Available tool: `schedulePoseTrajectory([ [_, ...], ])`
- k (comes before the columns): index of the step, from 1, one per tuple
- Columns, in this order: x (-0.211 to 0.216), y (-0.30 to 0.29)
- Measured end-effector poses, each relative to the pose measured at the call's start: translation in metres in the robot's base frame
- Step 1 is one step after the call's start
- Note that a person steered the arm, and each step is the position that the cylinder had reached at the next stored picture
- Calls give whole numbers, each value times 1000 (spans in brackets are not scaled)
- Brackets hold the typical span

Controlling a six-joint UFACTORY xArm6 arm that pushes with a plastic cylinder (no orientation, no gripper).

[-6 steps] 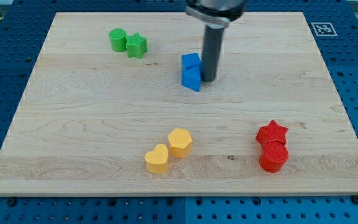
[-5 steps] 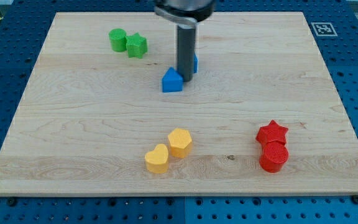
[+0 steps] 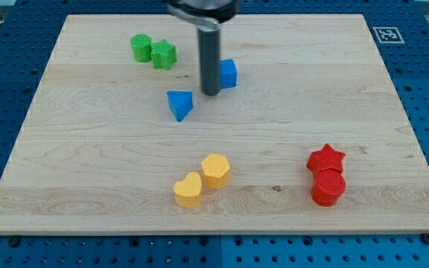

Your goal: Move the blue cube to the top of the blue triangle

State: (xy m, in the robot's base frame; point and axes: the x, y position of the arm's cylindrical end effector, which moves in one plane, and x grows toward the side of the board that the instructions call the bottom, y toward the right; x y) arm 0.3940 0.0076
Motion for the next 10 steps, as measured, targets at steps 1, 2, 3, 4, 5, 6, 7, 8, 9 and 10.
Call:
schedulePoseTrajectory([
  [1, -3, 57],
  [2, -34, 95],
  [3, -59, 100],
  [4, -57, 81],
  [5, -52, 40],
  [6, -40, 19],
  [7, -34, 19],
  [8, -25, 39],
  [9, -23, 27],
  [10, -32, -20],
])
